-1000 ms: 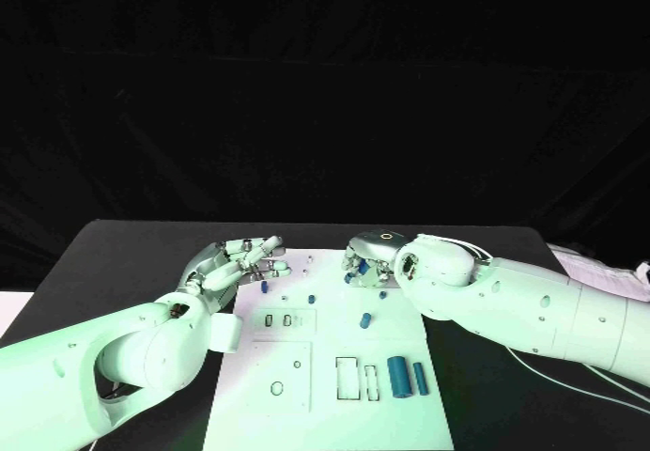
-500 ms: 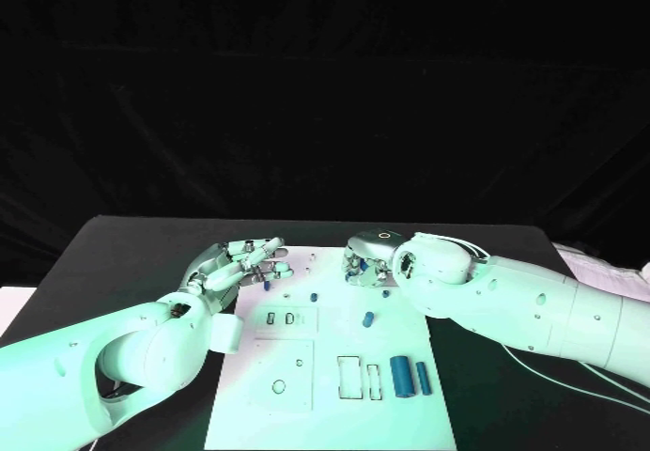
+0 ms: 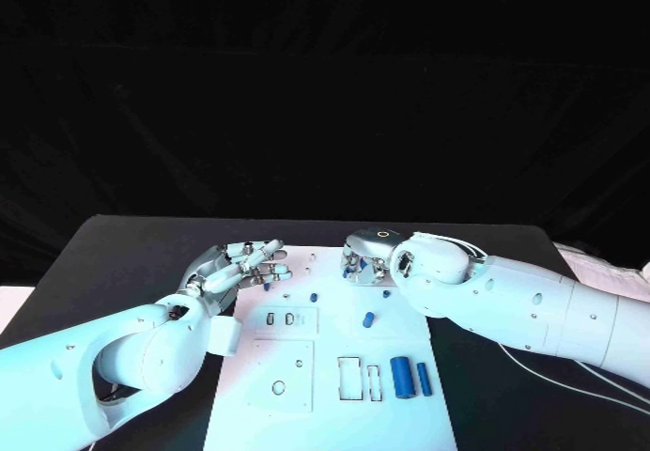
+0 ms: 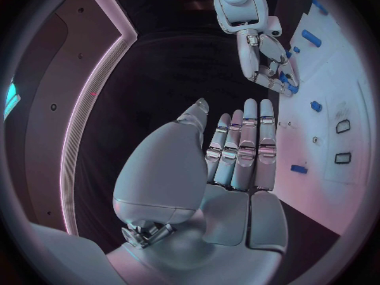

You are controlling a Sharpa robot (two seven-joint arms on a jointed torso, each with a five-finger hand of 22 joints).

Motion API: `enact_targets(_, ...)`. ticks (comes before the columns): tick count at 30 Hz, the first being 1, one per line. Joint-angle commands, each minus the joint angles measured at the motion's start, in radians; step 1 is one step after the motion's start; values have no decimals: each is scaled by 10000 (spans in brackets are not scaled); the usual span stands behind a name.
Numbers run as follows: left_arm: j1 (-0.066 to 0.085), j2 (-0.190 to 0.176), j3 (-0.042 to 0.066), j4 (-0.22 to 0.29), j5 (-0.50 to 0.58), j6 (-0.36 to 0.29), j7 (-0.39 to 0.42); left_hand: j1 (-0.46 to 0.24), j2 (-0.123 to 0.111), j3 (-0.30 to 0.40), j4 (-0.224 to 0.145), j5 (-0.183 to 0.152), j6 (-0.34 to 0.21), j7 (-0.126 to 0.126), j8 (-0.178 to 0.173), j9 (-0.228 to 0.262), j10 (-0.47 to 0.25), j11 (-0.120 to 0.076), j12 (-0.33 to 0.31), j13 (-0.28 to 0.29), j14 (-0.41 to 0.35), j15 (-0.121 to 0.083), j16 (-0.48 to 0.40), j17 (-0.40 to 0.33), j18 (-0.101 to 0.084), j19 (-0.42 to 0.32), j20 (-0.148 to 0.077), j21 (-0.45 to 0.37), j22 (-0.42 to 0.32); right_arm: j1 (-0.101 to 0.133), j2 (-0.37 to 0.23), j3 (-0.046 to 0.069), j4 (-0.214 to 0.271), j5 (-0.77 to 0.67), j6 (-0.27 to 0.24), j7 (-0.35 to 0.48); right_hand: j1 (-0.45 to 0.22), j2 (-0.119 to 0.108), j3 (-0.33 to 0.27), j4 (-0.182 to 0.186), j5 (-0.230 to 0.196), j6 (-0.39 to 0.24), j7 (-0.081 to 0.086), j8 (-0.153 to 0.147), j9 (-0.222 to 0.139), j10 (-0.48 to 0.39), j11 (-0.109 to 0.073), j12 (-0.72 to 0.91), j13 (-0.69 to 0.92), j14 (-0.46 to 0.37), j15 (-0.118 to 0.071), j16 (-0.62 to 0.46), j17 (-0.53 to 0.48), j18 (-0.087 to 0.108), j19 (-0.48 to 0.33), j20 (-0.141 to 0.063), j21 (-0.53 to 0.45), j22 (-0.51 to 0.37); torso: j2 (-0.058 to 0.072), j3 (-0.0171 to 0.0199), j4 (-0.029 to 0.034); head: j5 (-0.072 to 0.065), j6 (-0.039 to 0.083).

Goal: Assemble the parts on the task board

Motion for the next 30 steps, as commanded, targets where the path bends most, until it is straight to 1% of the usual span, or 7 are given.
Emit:
enact_targets(1, 16, 4, 10, 42, 26, 223, 15, 4, 104, -1, -66, -47, -10, 54, -53, -11, -61, -14, -17, -15, -16, 9, -54, 12, 97, 62, -20, -41, -13, -42, 31, 14, 41, -217, -694, -148, 139, 25, 66, -5, -53, 69, 25, 53, 19, 83, -4, 39, 16, 458, -18, 49, 30, -184, 46, -22, 79, 45, 24, -3, 27, 0, 17)
enact_targets(5, 16, -2, 10, 57, 27, 230, 27, 9, 108, 2, -72, -47, -11, 54, -55, -10, -64, -13, -17, -15, -17, 9, -58, 15, 97, 62, -20, -44, -14, -42, 97, 111, 35, -192, -1220, -160, 183, -5, 174, -25, -86, 5, 68, -7, 4, 4, 31, 10, 4, 452, 4, 94, 52, -181, 15, -12, 102, 45, 37, -13, 57, 18, 33)
enact_targets(8, 16, -10, 10, 74, 27, 242, 46, 9, 111, 2, -73, -47, -12, 55, -55, -10, -65, -13, -17, -15, -16, 9, -58, 16, 97, 63, -20, -45, -14, -40, 170, 149, -13, -204, -1489, -239, 174, -23, 183, -21, -93, -6, 77, -16, 2, -12, 40, 7, 2, 451, 10, 104, 57, -178, 5, -9, 99, 32, 40, -23, 78, 30, 48)
enact_targets(10, 18, -29, 10, 98, 28, 240, 54, 8, 113, 2, -73, -47, -13, 56, -56, -10, -66, -12, -17, -16, -16, 9, -59, 18, 97, 64, -20, -45, -15, -27, 226, 163, -48, -223, -1646, -285, 171, -36, 191, -20, -97, -12, 81, -21, 0, -21, 44, 7, 2, 451, 13, 113, 66, -181, 10, -6, 113, 50, 52, -20, 67, 44, 58)
enact_targets(17, 33, -80, 10, 187, 28, 238, 66, 8, 114, 2, -73, -48, -13, 57, -57, -10, -66, -12, -17, -16, -16, 9, -59, 18, 97, 64, -20, -45, -15, 47, 528, 182, -274, -330, -2095, -383, 178, -37, 205, -22, -91, -13, 82, -23, 0, -24, 43, 9, 3, 451, 15, 119, 69, -183, 14, -4, 124, 67, 99, -69, 155, 7, 54)
enact_targets(23, 63, -95, 11, 242, 29, 246, 67, 7, 118, 1, -77, -48, -13, 56, -58, -10, -68, -11, -17, -15, -16, 10, -62, 21, 97, 65, -19, -48, -16, 94, 850, 185, -590, -330, -2131, -333, 160, -80, 230, -13, -103, -32, 99, -38, -4, -41, 56, 12, 4, 449, 26, 142, 79, -184, 10, 5, 144, 84, 133, -119, 251, -53, 32)
enact_targets(30, 84, -96, 12, 251, 29, 251, 59, 7, 118, 1, -77, -48, -13, 56, -58, -10, -68, -11, -17, -15, -16, 10, -62, 21, 97, 65, -19, -48, -16, 105, 1138, 185, -824, -301, -2050, -226, 152, -89, 236, -7, -110, -37, 102, -42, -5, -47, 61, 12, 3, 448, 29, 145, 78, -184, 8, 9, 148, 87, 186, -133, 323, -76, 35)
